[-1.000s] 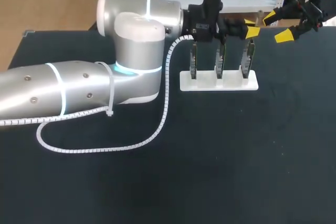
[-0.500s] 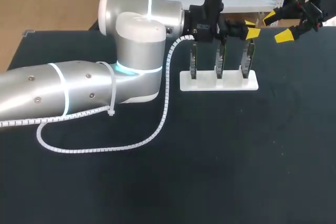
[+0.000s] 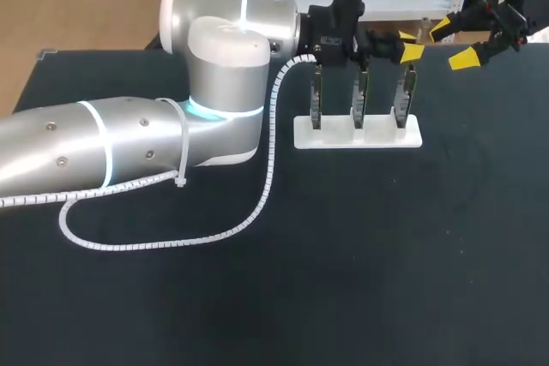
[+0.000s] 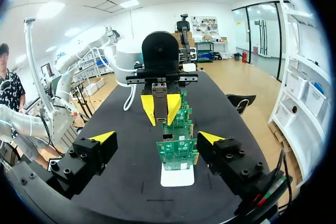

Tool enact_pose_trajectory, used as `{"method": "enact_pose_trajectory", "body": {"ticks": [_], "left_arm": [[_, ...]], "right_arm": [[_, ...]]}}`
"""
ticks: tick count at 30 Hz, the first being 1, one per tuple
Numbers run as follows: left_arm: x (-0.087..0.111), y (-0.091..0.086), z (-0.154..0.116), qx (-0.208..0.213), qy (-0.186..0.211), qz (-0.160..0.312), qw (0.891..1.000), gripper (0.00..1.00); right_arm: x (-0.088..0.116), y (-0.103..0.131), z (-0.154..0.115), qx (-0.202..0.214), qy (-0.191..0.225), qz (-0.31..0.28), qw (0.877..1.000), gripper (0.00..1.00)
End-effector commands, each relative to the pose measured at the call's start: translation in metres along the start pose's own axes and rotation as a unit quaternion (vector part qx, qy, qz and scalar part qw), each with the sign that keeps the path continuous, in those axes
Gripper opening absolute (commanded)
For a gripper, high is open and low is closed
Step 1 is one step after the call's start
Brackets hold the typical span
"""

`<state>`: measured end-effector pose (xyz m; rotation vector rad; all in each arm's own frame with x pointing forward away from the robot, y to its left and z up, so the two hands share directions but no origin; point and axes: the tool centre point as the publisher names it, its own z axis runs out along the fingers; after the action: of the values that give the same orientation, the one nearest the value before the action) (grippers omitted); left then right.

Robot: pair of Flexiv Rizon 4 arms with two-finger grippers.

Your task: Pick up the optical module with the left hand, and insert it into the network port with the right hand.

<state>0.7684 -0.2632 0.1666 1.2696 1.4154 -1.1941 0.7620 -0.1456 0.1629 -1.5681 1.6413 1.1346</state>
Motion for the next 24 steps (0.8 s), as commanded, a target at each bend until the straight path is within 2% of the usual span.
{"method": "enact_pose_trajectory", "body": {"ticks": [1, 10, 14, 24], "left_arm": [[-0.001, 0.003, 0.001, 0.003, 0.002, -0.001, 1.000, 0.00], [-0.001, 0.003, 0.001, 0.003, 0.002, -0.001, 1.000, 0.00], [-0.001, 0.003, 0.001, 0.003, 0.002, -0.001, 1.000, 0.00], [-0.001, 0.003, 0.001, 0.003, 0.002, -0.001, 1.000, 0.00]], "right_arm": [[0.000, 0.002, 0.001, 0.002, 0.000, -0.001, 1.000, 1.00], [0.000, 0.002, 0.001, 0.002, 0.000, -0.001, 1.000, 1.00], [0.000, -0.007, -0.008, 0.031, 0.004, -0.001, 0.999, 1.00], [-0.017, -0.018, -0.018, 0.035, 0.007, -0.037, 0.999, 1.00]]}}
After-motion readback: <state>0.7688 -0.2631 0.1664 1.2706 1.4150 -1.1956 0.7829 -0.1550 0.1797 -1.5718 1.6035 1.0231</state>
